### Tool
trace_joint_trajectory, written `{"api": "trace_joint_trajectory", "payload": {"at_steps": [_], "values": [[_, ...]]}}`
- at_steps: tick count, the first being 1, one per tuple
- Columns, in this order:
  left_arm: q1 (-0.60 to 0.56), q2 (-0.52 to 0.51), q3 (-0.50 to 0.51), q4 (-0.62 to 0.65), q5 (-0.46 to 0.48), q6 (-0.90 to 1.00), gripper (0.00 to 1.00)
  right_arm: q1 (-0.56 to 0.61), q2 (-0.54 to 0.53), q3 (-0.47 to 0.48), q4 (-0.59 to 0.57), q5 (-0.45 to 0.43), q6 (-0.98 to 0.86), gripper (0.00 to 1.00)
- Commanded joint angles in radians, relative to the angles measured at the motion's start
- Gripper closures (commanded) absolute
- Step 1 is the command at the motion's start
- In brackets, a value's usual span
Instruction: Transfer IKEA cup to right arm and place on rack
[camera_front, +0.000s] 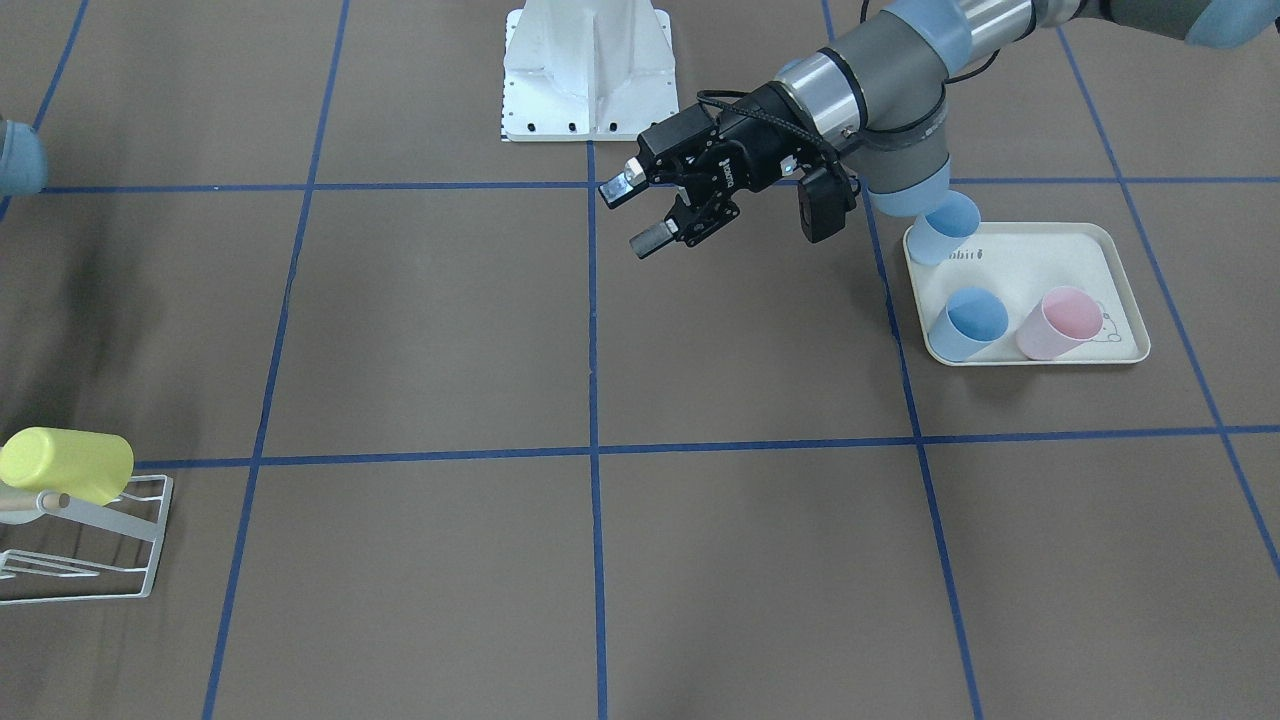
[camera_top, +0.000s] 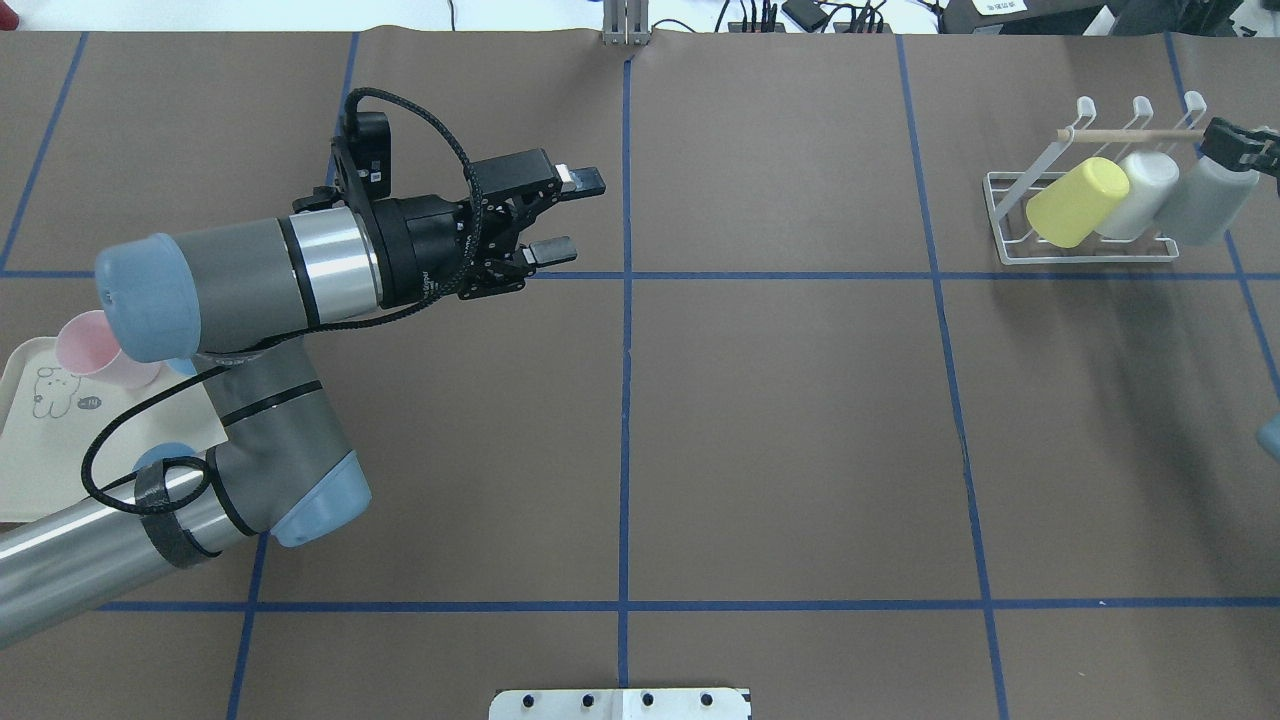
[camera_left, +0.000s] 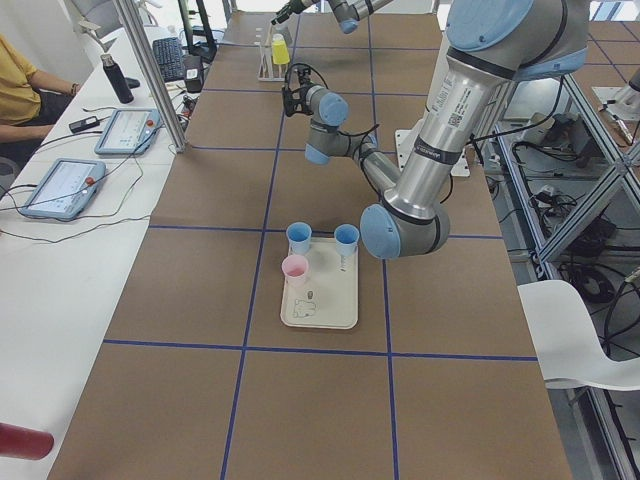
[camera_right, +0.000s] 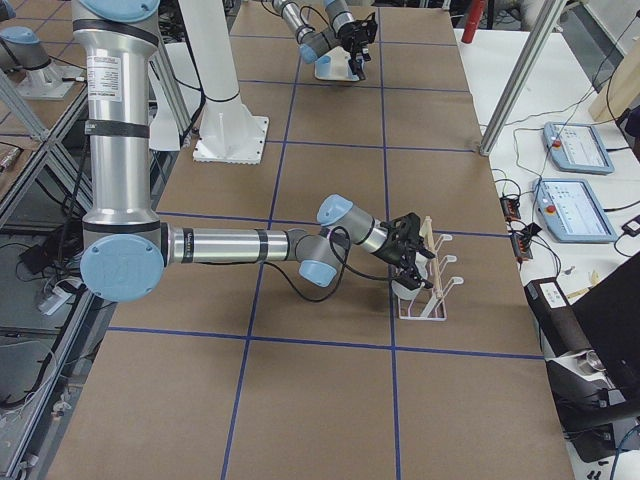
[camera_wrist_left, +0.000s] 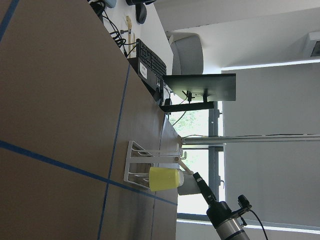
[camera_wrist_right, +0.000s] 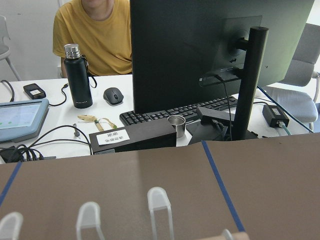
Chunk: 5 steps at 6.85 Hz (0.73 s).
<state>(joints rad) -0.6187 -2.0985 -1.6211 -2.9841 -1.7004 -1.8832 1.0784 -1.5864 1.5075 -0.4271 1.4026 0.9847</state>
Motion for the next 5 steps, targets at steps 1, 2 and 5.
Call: {"api": "trace_joint_trajectory", "payload": {"at_steps": [1,2,5], "values": [[-0.027,0.056,-0.022,0.010,-0.004,0.229,0.01,0.000,0.022,-0.006,0.037,0.022,0.029,0.00],[-0.060,0.131,-0.048,0.049,-0.004,0.357,0.01,0.000,0.020,0.035,0.038,0.101,0.070,0.00],[-0.198,0.312,-0.094,0.197,-0.005,0.768,0.01,0.000,0.019,0.143,0.030,0.220,0.234,0.00]]}}
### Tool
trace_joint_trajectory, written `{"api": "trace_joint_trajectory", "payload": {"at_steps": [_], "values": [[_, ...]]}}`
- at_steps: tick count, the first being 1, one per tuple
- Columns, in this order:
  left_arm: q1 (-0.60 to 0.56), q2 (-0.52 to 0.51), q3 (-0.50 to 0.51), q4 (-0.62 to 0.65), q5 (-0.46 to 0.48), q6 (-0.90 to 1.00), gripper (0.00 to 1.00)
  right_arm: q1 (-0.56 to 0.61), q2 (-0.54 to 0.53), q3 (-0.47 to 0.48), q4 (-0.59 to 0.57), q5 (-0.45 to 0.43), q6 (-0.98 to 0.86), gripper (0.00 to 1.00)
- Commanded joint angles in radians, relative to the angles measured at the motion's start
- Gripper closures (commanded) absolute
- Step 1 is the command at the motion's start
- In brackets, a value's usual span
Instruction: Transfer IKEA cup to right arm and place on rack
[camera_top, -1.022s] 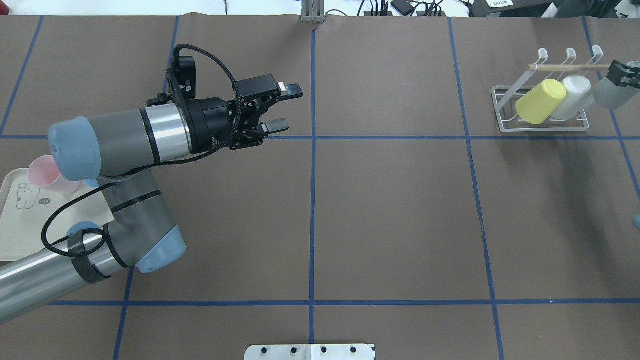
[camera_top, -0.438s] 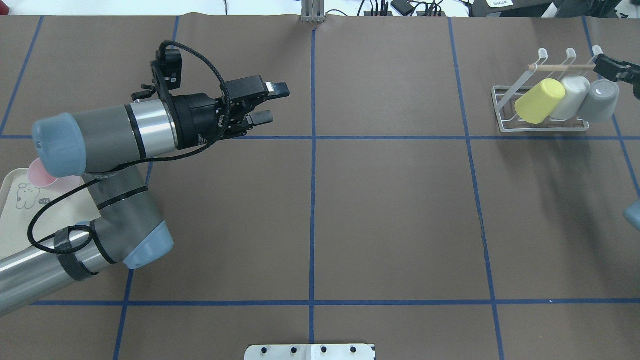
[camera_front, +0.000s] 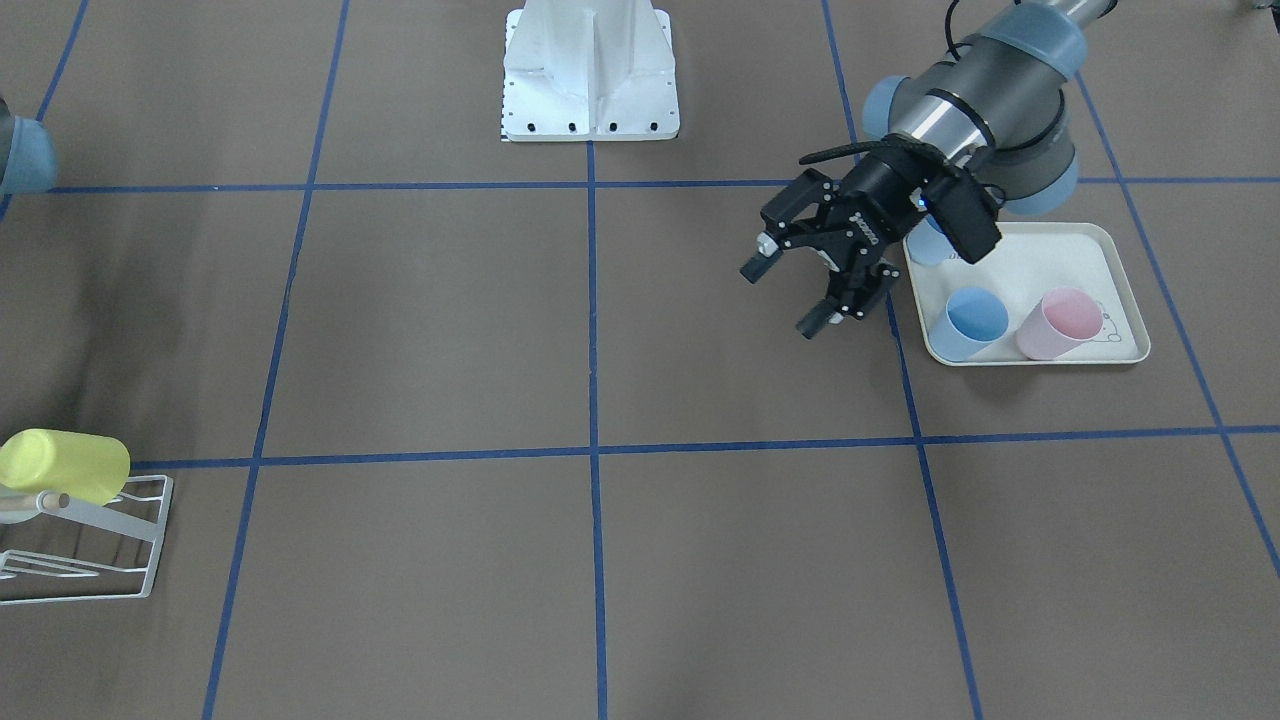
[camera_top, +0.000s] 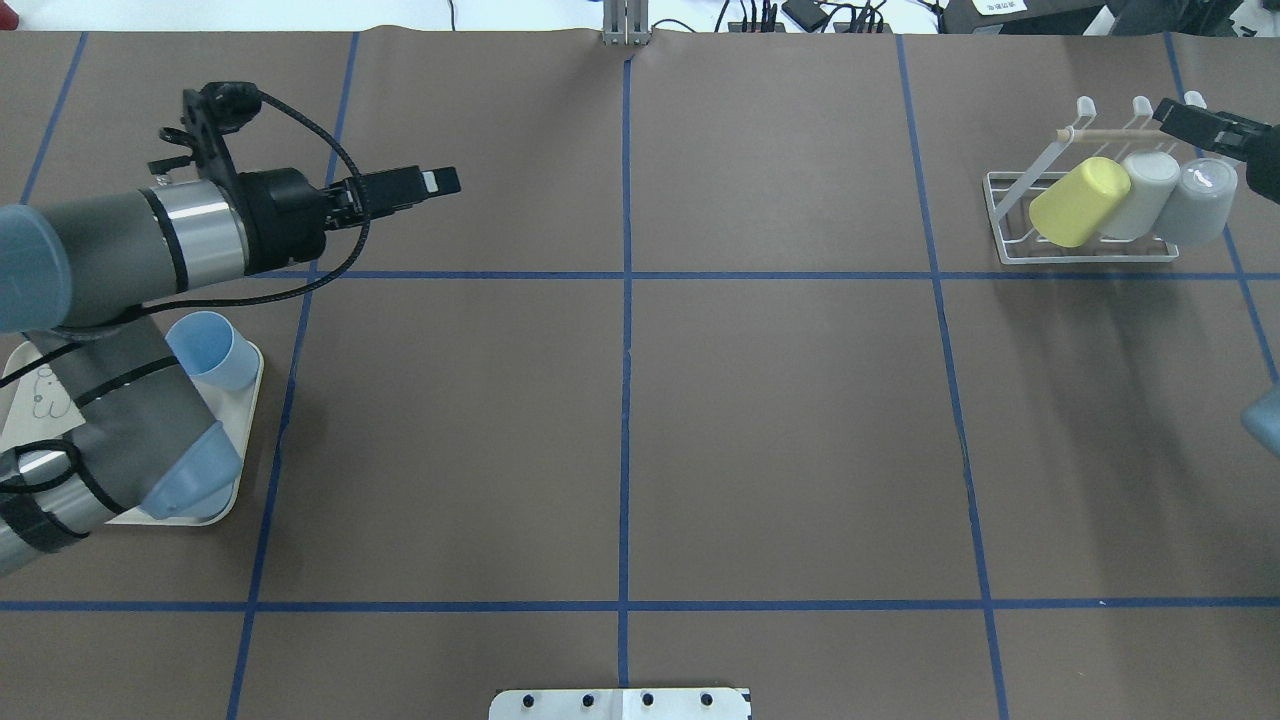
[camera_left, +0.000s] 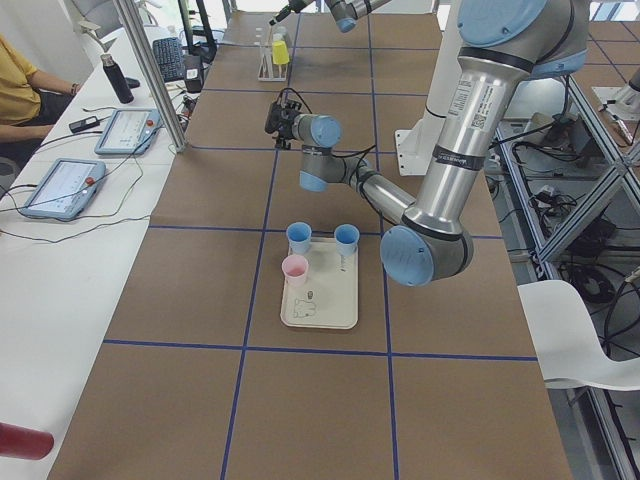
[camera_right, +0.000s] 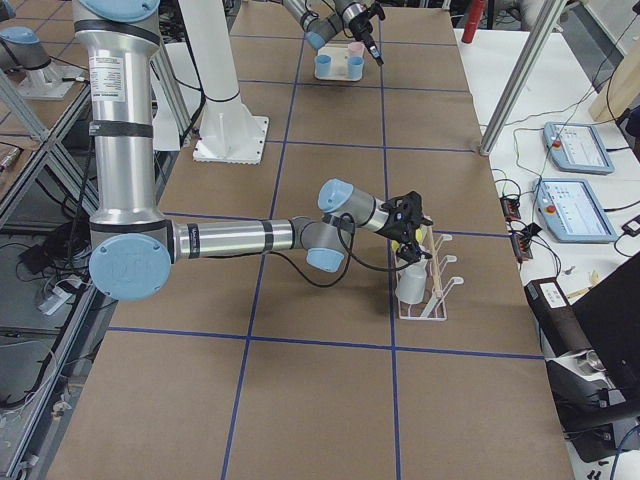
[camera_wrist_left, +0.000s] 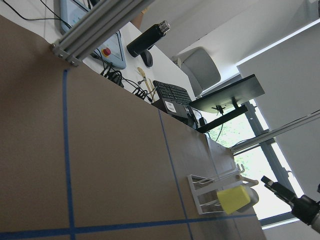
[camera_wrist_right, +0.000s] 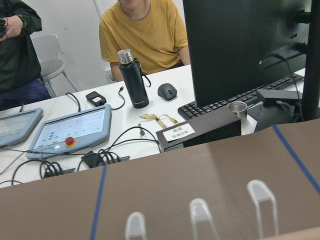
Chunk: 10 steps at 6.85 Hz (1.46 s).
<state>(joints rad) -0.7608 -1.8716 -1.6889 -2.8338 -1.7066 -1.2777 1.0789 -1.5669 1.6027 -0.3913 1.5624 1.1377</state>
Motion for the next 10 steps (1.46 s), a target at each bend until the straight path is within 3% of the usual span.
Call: {"api": "trace_joint_trajectory", "payload": {"at_steps": [1,3,5,6,8,9,10], "values": [[-0.115,0.182,-0.059,0.065,-0.005,0.333,0.02,0.000,-0.001,0.078,-0.006,0.077,0.130,0.00],[-0.198,0.291,-0.051,0.108,-0.039,0.605,0.02,-0.071,0.001,0.118,-0.004,0.067,0.201,0.00],[-0.357,0.313,0.074,0.111,-0.210,0.907,0.02,-0.127,0.001,0.167,-0.003,0.065,0.235,0.00],[-0.408,0.313,0.125,0.117,-0.278,0.954,0.02,-0.146,0.002,0.172,-0.003,0.065,0.247,0.00],[-0.408,0.322,0.121,0.327,-0.367,0.942,0.01,-0.177,0.007,0.171,0.002,0.064,0.250,0.00],[-0.410,0.331,0.120,0.391,-0.478,0.913,0.01,-0.186,0.018,0.168,0.002,0.064,0.252,0.00],[-0.410,0.332,0.068,0.524,-0.523,0.904,0.01,-0.191,0.019,0.168,0.002,0.064,0.258,0.00]]}}
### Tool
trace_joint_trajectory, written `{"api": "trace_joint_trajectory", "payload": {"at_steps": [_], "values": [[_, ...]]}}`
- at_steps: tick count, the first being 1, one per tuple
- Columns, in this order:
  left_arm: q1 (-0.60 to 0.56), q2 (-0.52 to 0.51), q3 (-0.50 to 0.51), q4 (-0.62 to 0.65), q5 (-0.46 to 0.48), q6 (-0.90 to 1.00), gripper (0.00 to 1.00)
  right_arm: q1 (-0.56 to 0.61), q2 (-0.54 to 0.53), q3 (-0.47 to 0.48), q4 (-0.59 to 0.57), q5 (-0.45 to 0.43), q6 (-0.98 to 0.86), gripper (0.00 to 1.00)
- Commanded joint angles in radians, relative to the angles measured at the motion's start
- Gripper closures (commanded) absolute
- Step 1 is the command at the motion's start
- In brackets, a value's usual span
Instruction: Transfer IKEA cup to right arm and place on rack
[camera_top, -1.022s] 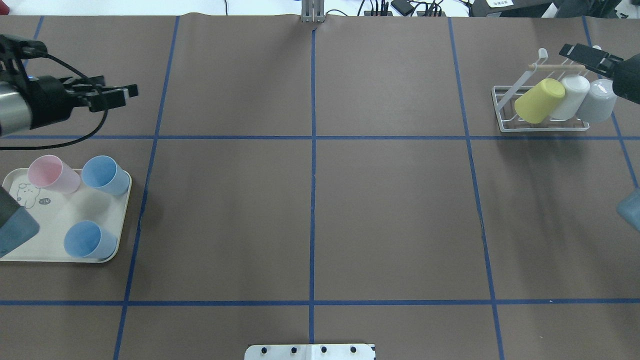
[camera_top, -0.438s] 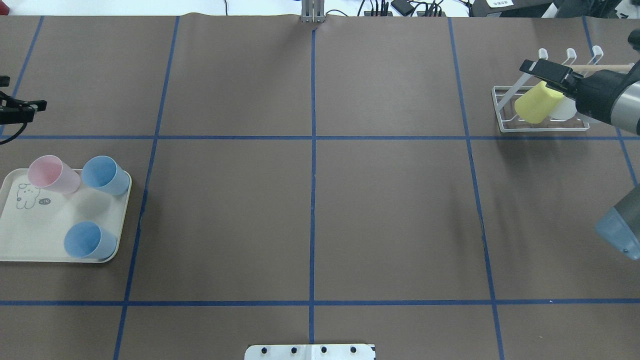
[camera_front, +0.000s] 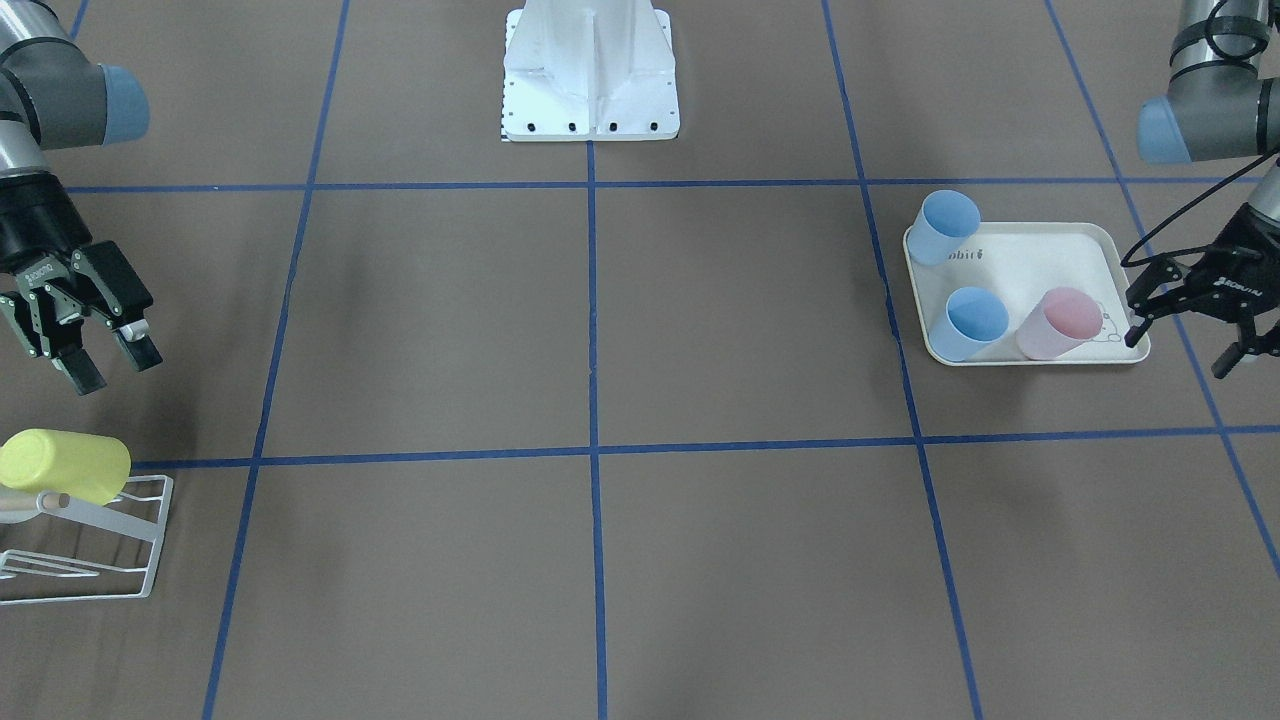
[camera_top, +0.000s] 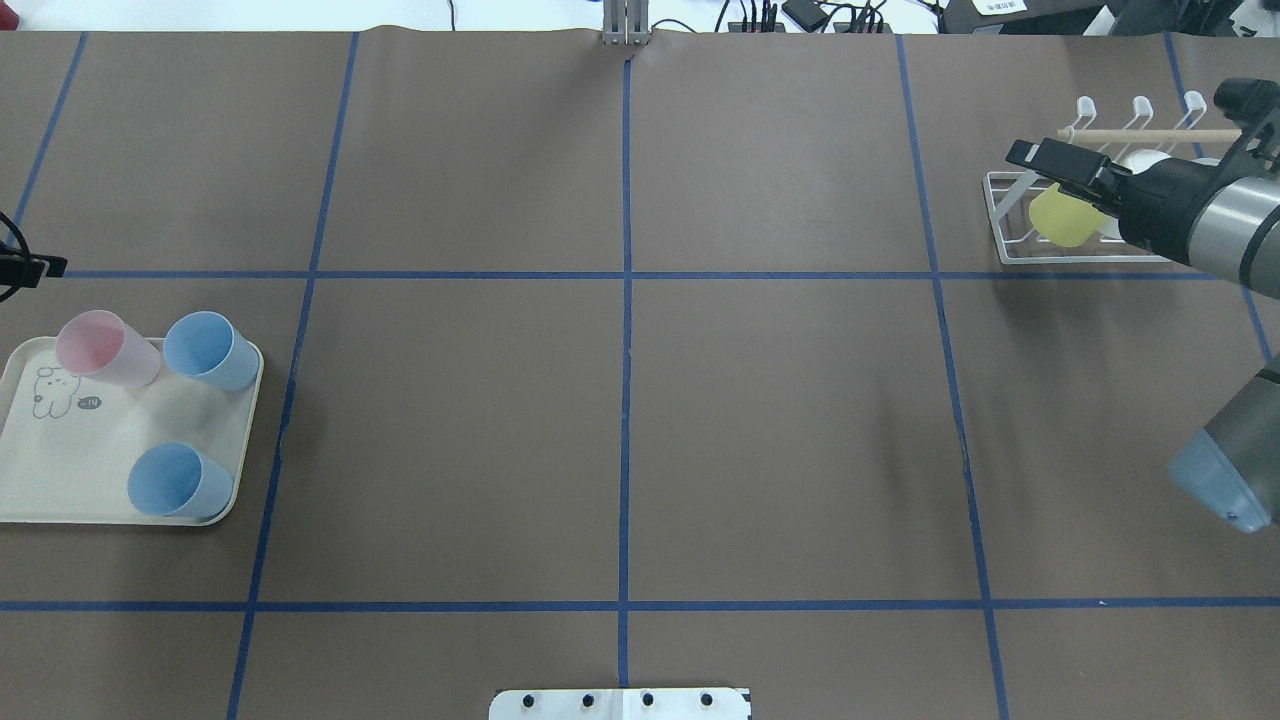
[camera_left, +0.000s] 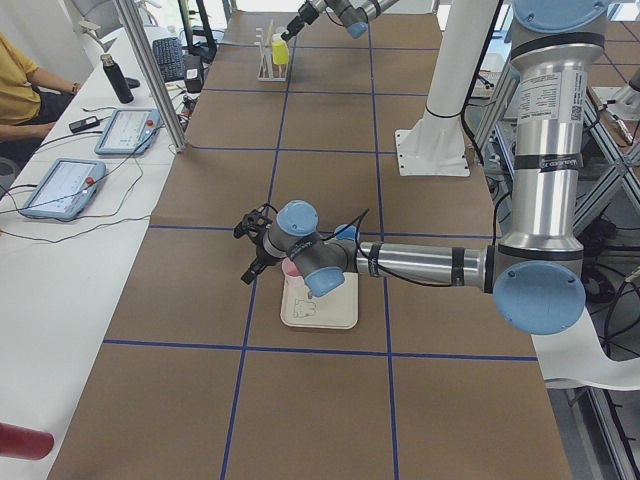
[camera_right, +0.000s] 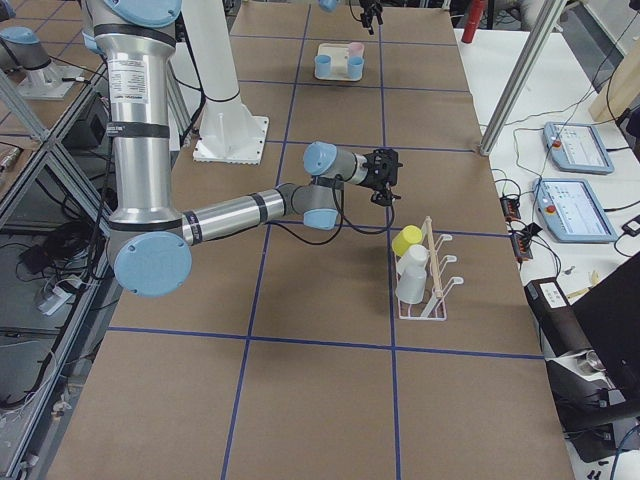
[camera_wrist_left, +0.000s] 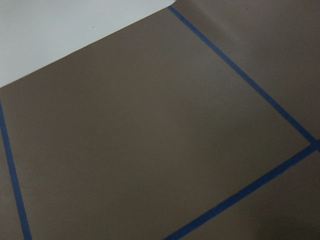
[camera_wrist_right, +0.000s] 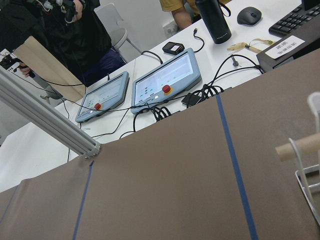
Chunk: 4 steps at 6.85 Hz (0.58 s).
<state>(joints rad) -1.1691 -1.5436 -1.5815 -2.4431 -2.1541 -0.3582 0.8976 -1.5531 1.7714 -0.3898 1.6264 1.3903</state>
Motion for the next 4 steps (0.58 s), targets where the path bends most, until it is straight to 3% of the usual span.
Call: {"api": "trace_joint_trajectory", "payload": {"at_steps": [1,4], "values": [[0.000,0.007,-0.085,0.230,-0.073,-0.021,0.01,-0.009,0.005,-0.001,0.000,0.001,0.006,0.00],[0.009,0.031,-0.066,0.240,-0.066,-0.065,0.01,-0.014,0.005,-0.001,0.000,0.001,0.006,0.00]]}}
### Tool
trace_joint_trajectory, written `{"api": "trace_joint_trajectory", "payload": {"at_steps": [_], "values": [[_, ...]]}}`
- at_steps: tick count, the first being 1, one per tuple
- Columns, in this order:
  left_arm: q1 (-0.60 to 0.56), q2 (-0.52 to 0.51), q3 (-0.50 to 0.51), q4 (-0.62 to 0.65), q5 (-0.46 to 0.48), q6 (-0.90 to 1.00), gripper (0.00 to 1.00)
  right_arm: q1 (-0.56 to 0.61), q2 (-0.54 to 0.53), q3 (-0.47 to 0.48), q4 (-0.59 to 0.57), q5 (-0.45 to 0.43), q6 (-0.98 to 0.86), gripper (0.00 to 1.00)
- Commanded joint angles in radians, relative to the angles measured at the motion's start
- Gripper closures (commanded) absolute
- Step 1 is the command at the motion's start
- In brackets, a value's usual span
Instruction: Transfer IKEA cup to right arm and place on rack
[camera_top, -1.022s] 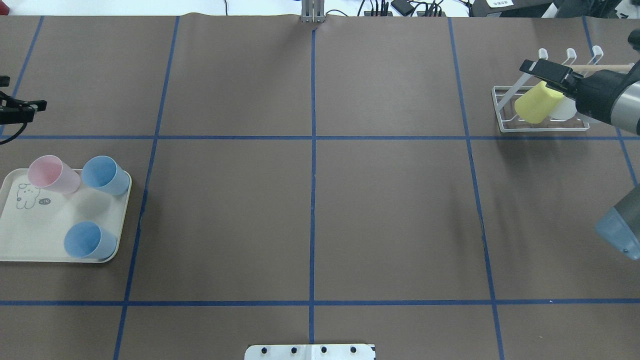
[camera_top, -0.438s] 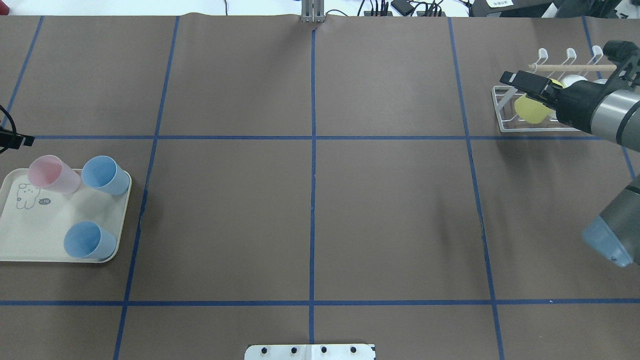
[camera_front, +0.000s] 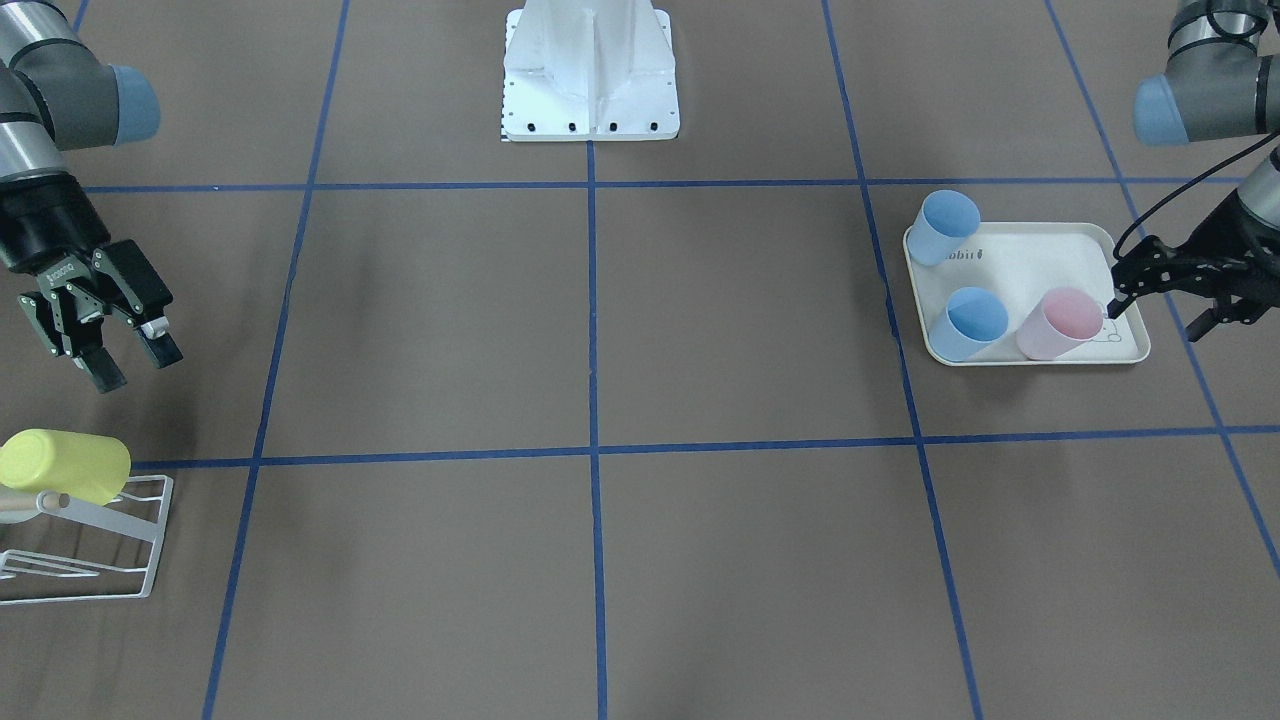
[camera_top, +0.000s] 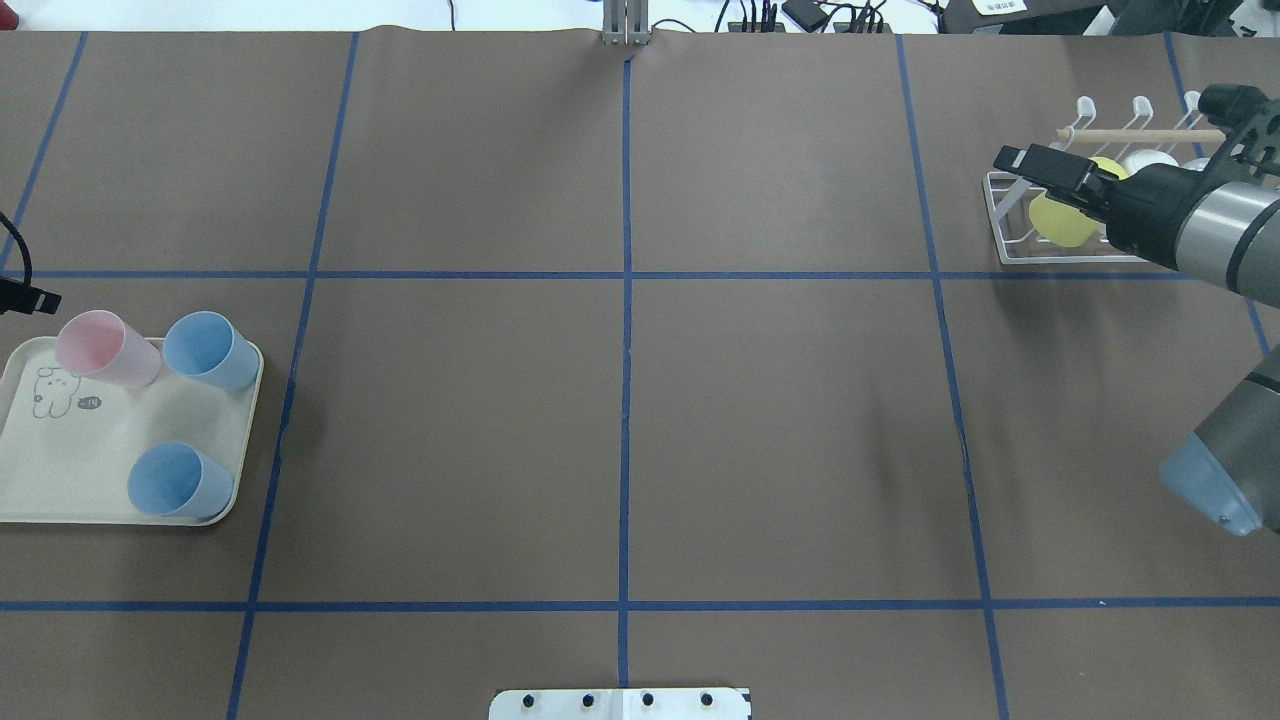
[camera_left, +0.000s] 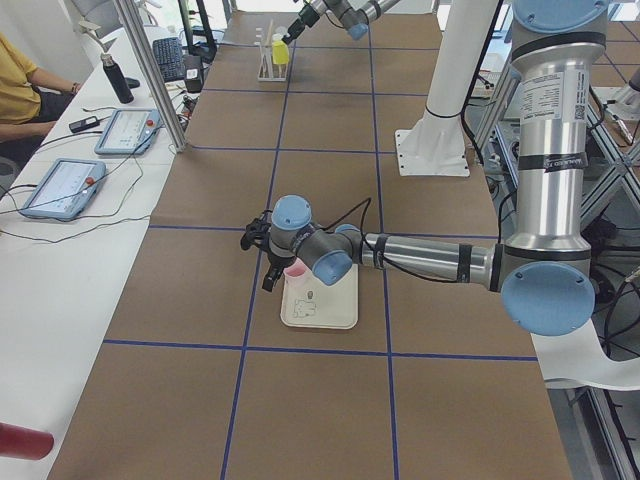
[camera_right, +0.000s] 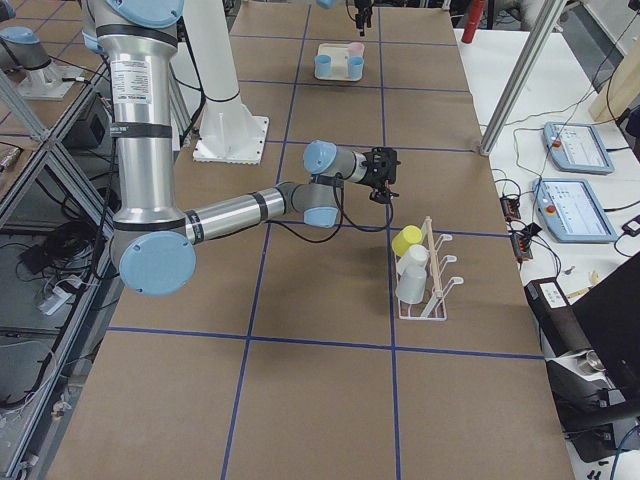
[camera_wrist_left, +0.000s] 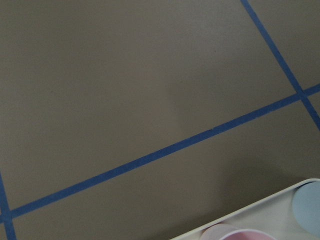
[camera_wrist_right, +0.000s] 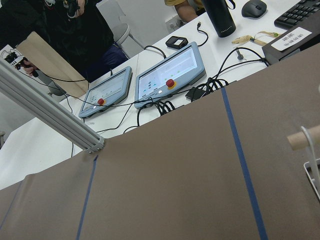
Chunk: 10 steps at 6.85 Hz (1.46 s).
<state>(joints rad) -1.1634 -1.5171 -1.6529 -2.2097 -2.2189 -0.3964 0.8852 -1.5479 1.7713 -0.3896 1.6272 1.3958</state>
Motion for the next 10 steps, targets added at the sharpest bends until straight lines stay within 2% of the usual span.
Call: {"api": "trace_joint_trajectory", "payload": {"at_steps": [1,5,6,7,8,10], "values": [[0.007,0.005,0.008,0.007,-0.001,-0.028,0.01,-0.005,-0.001,-0.003,0.000,0.000,0.000,0.00],[0.129,-0.002,0.030,0.004,0.002,-0.076,0.02,-0.014,-0.005,-0.007,0.000,-0.003,0.000,0.00],[0.136,0.003,0.036,0.004,0.002,-0.075,0.06,-0.014,-0.005,-0.007,0.000,-0.003,0.000,0.00],[0.136,0.005,0.039,0.004,0.001,-0.081,0.66,-0.014,-0.005,-0.007,0.000,-0.001,0.000,0.00],[0.137,0.003,0.041,0.004,0.002,-0.091,1.00,-0.018,-0.005,-0.007,0.000,-0.003,0.000,0.00],[0.137,-0.014,0.032,0.004,0.037,-0.097,1.00,-0.034,-0.005,-0.007,0.000,-0.026,0.000,0.00]]}}
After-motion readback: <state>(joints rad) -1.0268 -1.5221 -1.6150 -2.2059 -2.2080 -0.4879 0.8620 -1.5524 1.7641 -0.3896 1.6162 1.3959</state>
